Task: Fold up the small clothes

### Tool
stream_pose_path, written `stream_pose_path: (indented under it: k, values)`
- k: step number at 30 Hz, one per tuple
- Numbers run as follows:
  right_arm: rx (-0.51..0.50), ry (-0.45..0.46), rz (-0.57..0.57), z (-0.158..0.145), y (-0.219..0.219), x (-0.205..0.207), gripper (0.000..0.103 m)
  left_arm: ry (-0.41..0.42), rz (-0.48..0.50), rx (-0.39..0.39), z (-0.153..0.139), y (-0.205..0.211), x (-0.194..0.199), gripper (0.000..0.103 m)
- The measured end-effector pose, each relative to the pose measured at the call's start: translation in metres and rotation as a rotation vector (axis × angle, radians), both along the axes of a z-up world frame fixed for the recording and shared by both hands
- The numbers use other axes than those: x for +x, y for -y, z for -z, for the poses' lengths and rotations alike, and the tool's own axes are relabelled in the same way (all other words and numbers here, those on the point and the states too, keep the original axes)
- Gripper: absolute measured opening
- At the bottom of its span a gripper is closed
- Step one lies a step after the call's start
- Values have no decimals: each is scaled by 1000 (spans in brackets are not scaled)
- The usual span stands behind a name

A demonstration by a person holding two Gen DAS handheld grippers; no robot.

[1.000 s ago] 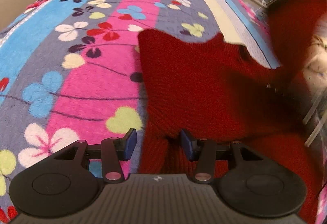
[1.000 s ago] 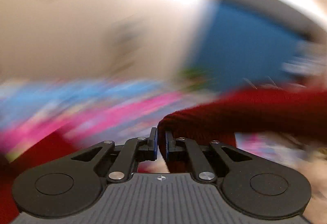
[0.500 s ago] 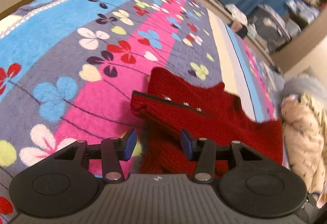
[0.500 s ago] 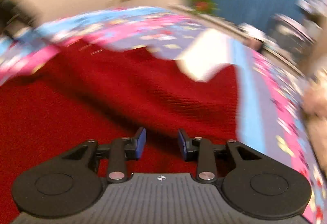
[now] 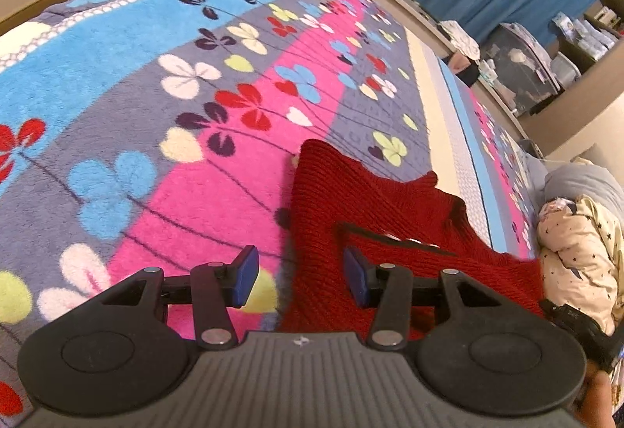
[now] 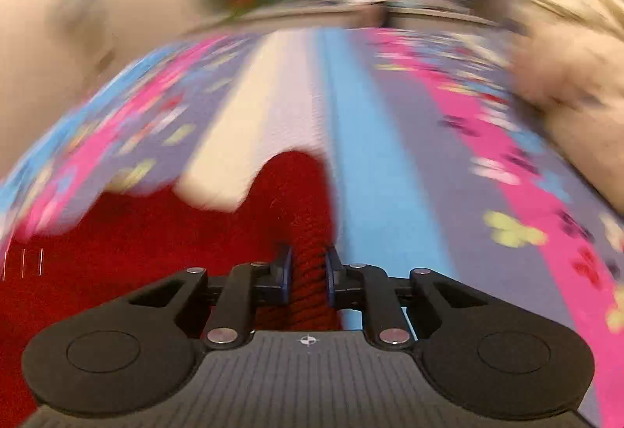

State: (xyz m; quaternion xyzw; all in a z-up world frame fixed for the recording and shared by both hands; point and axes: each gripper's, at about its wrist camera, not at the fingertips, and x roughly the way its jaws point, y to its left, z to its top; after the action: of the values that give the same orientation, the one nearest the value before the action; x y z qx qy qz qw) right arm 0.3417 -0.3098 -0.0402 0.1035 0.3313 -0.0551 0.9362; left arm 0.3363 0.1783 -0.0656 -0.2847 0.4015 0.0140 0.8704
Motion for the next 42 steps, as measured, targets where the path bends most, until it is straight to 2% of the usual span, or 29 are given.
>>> stream_pose_path:
  k: [2, 3, 5, 7, 8, 9, 10, 11, 12, 13, 14, 17, 19, 22, 25, 28, 31, 32, 33, 34, 35, 37, 38, 39, 40, 41, 42]
  values:
    - [-39, -45, 161, 11, 22, 2, 17, 3, 18, 1, 0, 4, 0, 53]
    - [-47, -64, 182, 16, 29, 1, 17, 4, 26, 3, 0, 6, 0, 53]
    - [4, -24, 146, 20, 35, -13, 17, 8, 39, 18, 0, 11, 0, 53]
    - [14, 74, 73, 17, 29, -31, 17, 22, 50, 30, -1, 16, 1, 53]
    - [21, 107, 32, 14, 28, -39, 21, 34, 60, 33, -2, 20, 0, 53]
    - [31, 124, -20, 15, 25, -43, 29, 46, 68, 34, -3, 23, -1, 53]
    - [37, 110, -82, 19, 20, -45, 33, 59, 78, 33, -3, 26, -2, 53]
    - [23, 51, -131, 27, 15, -41, 36, 73, 94, 31, -4, 30, -3, 53]
    - [-23, -48, -166, 41, 9, -35, 37, 85, 108, 29, -4, 34, -3, 53]
    - [-106, -92, -172, 50, 3, -34, 45, 95, 118, 26, -4, 36, -4, 53]
    - [-131, -70, -150, 49, 2, -38, 54, 109, 128, 18, -4, 39, -5, 53]
    - [-50, -43, -60, 33, 9, -47, 52, 148, 146, -10, -3, 45, -3, 53]
    - [-41, -4, -37, 22, 4, -67, 52, 160, 157, -22, 0, 51, 1, 53]
    - [-30, -8, -77, 16, -5, -95, 52, 67, 144, -151, 19, 54, 14, 53]
    - [25, -26, -96, 15, -2, -126, 52, -3, 118, -231, 34, 57, 19, 53]
    - [92, -66, -103, 20, 2, -148, 52, -2, 83, -268, 41, 55, 26, 53]
    - [79, -126, -88, 36, -1, -151, 52, -4, -9, -329, 53, 43, 31, 52]
    - [73, -137, -81, 39, -2, -149, 52, -16, -16, -338, 57, 43, 34, 42]
    - [72, -140, -83, 41, -3, -148, 52, -25, -12, -314, 57, 43, 36, 9]
    - [60, -137, -91, 43, -5, -147, 52, -25, -9, -267, 52, 44, 35, 8]
    - [36, -135, -97, 45, -8, -147, 52, 12, -5, -243, 43, 45, 32, 8]
    - [6, -134, -102, 45, -10, -148, 52, 131, 12, -180, 19, 49, 22, 8]
    - [4, -134, -103, 45, -10, -149, 52, 204, 29, -106, 8, 54, 17, 8]
    - [5, -133, -98, 43, -9, -151, 52, 238, 40, -12, 4, 60, 15, 9]
    - [4, -134, -90, 43, -7, -152, 52, 207, 41, 58, 8, 64, 18, 10]
    - [2, -137, -81, 42, -5, -153, 52, 144, 43, 74, 17, 66, 22, 12]
    - [2, -144, -67, 41, -2, -156, 52, 66, 40, 48, 29, 63, 27, 12]
